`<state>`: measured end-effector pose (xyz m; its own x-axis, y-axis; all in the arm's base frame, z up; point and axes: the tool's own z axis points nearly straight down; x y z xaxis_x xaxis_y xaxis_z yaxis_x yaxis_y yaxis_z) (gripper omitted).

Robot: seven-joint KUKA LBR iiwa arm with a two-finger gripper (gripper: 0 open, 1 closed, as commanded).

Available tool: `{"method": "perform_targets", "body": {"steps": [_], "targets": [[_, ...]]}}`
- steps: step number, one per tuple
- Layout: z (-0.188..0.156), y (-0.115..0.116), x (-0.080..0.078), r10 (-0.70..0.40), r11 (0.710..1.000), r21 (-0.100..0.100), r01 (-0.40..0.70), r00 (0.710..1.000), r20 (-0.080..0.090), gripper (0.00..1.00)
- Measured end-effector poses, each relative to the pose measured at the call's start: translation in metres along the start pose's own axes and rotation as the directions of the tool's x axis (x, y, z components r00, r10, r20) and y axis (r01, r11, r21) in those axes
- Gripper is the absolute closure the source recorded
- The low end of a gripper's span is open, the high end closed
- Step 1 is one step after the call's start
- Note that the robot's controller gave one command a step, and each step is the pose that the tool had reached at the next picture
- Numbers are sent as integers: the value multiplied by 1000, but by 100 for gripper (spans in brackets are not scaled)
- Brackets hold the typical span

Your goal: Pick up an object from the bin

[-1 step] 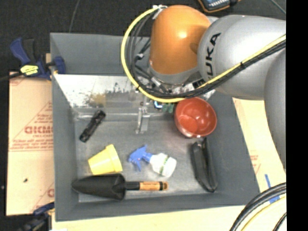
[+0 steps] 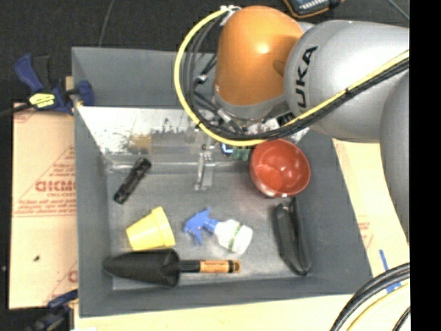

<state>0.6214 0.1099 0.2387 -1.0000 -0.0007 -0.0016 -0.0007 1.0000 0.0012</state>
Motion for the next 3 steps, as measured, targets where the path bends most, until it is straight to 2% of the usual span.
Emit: {"method": "perform_targets", "body": {"steps": [1,2,3], "targets": [[161,-70,87,-91,996,1,91,996,6,0],[77,-57,69,-316,949,3,316,949,20,0],[167,-72,91,-123,992,1,123,992,-10,0]]}}
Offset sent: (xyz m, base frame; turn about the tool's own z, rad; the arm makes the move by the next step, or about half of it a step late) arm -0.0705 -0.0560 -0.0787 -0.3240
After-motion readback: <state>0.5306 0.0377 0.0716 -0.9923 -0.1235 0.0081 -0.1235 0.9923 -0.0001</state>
